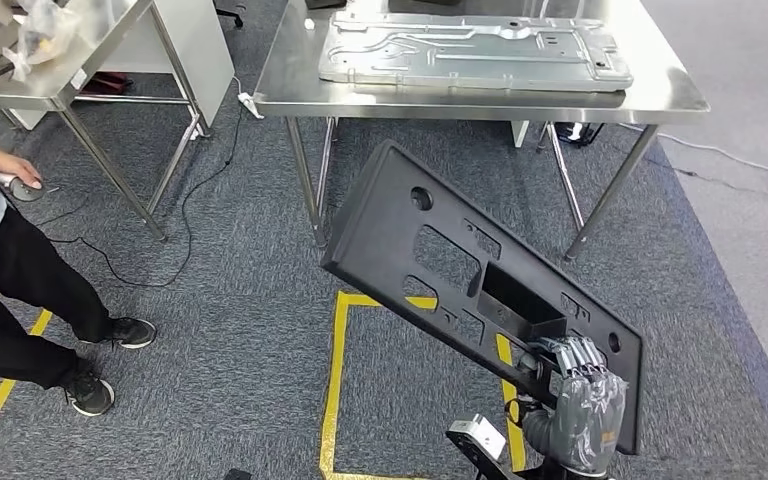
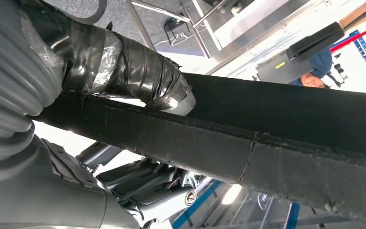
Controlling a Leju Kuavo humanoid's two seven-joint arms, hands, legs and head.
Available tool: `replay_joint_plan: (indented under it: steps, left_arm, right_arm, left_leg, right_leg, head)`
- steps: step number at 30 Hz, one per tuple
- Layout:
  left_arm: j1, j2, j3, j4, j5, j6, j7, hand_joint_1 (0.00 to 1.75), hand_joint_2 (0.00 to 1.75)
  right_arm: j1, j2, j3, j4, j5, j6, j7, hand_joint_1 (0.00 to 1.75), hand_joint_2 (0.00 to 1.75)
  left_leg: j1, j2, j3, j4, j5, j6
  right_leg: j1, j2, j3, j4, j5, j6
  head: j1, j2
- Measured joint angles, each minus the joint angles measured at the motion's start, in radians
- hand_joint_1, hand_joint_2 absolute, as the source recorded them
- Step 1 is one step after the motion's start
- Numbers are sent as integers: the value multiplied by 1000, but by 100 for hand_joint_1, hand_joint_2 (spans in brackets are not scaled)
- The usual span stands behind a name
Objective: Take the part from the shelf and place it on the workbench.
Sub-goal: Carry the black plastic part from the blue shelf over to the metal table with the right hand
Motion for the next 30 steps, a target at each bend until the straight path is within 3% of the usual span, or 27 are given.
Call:
replay_joint_plan:
  steps: [3, 4, 5, 6, 8, 10, 13, 15, 18, 19, 20, 21, 24, 26, 30]
  left_arm:
    - [2, 0, 0, 0, 0, -3, -1, 0, 175]
    - [3, 0, 0, 0, -1, -6, -1, 0, 175]
    - [5, 1, 0, 0, -3, -8, 0, 0, 175]
    - [6, 1, 0, 0, -5, -10, 0, 0, 175]
    - [6, 3, 0, 0, -9, -12, 0, 0, 175]
    - [4, 6, -1, 0, -11, -10, 0, 0, 175]
    - [3, 8, -1, 0, -11, -8, -2, 0, 175]
    - [4, 8, -1, 0, -11, -11, -4, 0, 175]
    - [3, 8, -1, 0, -11, -12, -6, 0, 175]
    - [3, 8, -1, 0, -12, -12, -6, 0, 175]
    - [4, 8, -1, 0, -12, -11, -6, 0, 175]
    - [4, 8, -1, 0, -13, -11, -6, 0, 175]
    - [4, 8, -1, 0, -14, -10, -6, 0, 175]
    - [4, 8, -1, 0, -14, -9, -6, 0, 175]
    - [3, 8, -1, 0, -14, -9, -6, 0, 175]
  right_arm:
    - [-4, -1, 6, 7, 5, 0, 1, 175, 175]
    - [-4, -2, 8, 11, 5, 0, 1, 175, 175]
    - [-4, -3, 10, 15, 6, 0, 2, 175, 175]
    - [-4, -3, 12, 18, 8, 0, 3, 175, 175]
    - [-5, -4, 15, 23, 18, 0, 5, 175, 175]
    - [-7, -6, 18, 26, 32, 0, 6, 175, 175]
    - [-7, -8, 18, 26, 39, 0, 6, 175, 175]
    - [-8, -9, 18, 26, 33, 0, 5, 175, 175]
    - [-8, -9, 18, 26, 14, 0, -13, 175, 175]
    - [-7, -9, 17, 26, 9, 0, -20, 175, 175]
    - [-6, -9, 16, 26, 4, 0, -28, 175, 175]
    - [-5, -7, 15, 25, -2, 0, -36, 175, 175]
    - [-5, 0, 9, 20, -16, 0, -57, 175, 175]
    - [-3, 7, 5, 15, -18, 0, -64, 175, 175]
    - [0, 20, -3, 5, -19, 0, -74, 175, 175]
  left_leg:
    - [0, -13, -90, 184, -89, -1]
    - [0, -15, -117, 235, -102, -1]
    - [0, -15, -127, 250, -95, 0]
    - [-1, -16, -119, 227, -69, 3]
    - [-3, -18, -65, 104, -1, 14]
    - [-8, -22, -21, 5, 31, 23]
    - [-11, -21, -10, -22, 35, 33]
    - [-6, -19, -4, -35, 44, 44]
    - [-3, -15, -1, -41, 47, 51]
    - [-2, -14, -1, -41, 47, 50]
    - [-2, -14, -1, -40, 45, 49]
    - [0, -13, 1, -39, 43, 47]
    - [5, -14, 5, -30, 32, 31]
    - [3, -14, 5, -28, 27, 16]
    - [5, -13, 4, -14, 10, -8]
  right_leg:
    - [5, 3, 2, -3, 0, -16]
    - [8, 5, 2, -1, -1, -18]
    - [10, 8, 2, 1, -3, -19]
    - [13, 11, 2, 4, -5, -20]
    - [17, 17, 3, 11, -9, -19]
    - [21, 21, 0, 18, -13, -12]
    - [20, 22, -2, 18, -14, 3]
    - [18, 19, -11, 42, -34, 15]
    - [8, 15, -87, 203, -117, 30]
    - [3, 15, -113, 255, -133, 35]
    - [-2, 14, -126, 277, -131, 40]
    - [-7, 12, -121, 260, -109, 44]
    - [-15, 1, -37, 79, -19, 50]
    - [-11, 0, -13, 24, -9, 41]
    - [-8, 7, -7, 13, -6, 8]
  head:
    - [-1, 0]
    - [-1, 0]
    - [-1, 0]
    - [-1, 0]
    - [-1, 0]
    - [-1, 0]
    - [-1, 0]
    - [0, 0]
    - [1, 0]
    - [1, 0]
    - [1, 0]
    - [1, 0]
    - [1, 0]
    - [0, 0]
    - [-2, 0]
